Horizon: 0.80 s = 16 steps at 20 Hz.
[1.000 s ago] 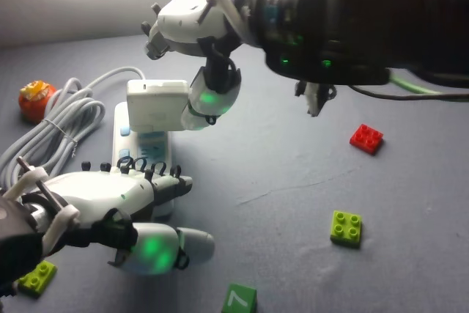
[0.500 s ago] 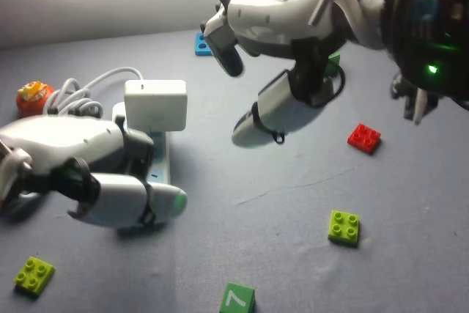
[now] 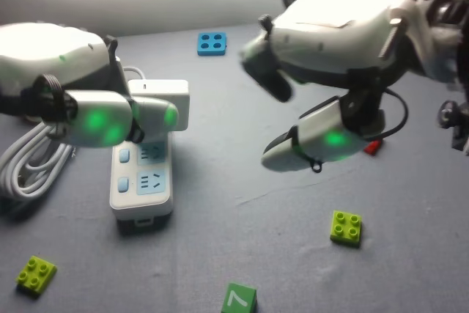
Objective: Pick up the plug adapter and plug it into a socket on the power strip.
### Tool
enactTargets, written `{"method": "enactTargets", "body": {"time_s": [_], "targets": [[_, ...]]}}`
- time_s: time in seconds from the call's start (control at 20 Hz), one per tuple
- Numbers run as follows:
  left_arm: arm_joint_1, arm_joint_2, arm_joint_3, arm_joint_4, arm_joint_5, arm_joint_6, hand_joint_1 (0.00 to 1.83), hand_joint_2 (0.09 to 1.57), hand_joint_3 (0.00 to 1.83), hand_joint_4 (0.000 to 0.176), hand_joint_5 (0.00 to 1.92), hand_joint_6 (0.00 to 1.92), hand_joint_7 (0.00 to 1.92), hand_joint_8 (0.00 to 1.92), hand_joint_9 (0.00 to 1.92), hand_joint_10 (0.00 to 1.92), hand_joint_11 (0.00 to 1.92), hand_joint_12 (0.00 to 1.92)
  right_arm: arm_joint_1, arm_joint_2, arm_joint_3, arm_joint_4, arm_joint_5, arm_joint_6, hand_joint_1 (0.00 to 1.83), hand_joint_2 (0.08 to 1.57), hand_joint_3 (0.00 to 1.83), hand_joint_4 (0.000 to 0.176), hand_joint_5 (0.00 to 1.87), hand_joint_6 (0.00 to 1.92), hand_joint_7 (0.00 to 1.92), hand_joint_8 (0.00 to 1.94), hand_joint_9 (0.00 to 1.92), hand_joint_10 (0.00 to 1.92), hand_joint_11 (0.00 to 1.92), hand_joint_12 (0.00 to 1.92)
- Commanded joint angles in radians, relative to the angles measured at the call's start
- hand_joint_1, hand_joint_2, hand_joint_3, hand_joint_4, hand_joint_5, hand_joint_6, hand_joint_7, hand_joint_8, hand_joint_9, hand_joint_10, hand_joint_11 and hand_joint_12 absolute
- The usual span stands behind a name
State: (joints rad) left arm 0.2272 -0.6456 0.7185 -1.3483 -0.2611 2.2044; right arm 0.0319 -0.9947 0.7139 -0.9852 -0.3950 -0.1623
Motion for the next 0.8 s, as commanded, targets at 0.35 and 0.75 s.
{"method": "enactTargets", "body": {"time_s": [0.35, 0.75], "targets": [[-0.038, -0.005, -0.041, 0.02, -0.112, 0.021, 1.3, 1.36, 0.0, 0.176, 1.61, 1.92, 1.64, 1.92, 1.68, 1.92, 1.73, 1.92, -0.05, 0.07, -0.004, -0.031, 0.066, 0.069, 0.84, 1.51, 0.01, 0.085, 1.49, 1.92, 1.63, 1.94, 1.69, 1.92, 1.79, 1.92], [-0.029, -0.007, -0.053, 0.02, -0.108, 0.032, 1.25, 1.39, 0.0, 0.176, 1.55, 1.92, 1.59, 1.92, 1.62, 1.92, 1.63, 1.92, -0.103, 0.106, -0.005, -0.301, 0.032, 0.34, 1.03, 1.49, 0.0, 0.126, 1.51, 1.92, 1.64, 1.94, 1.7, 1.92, 1.79, 1.92]]}}
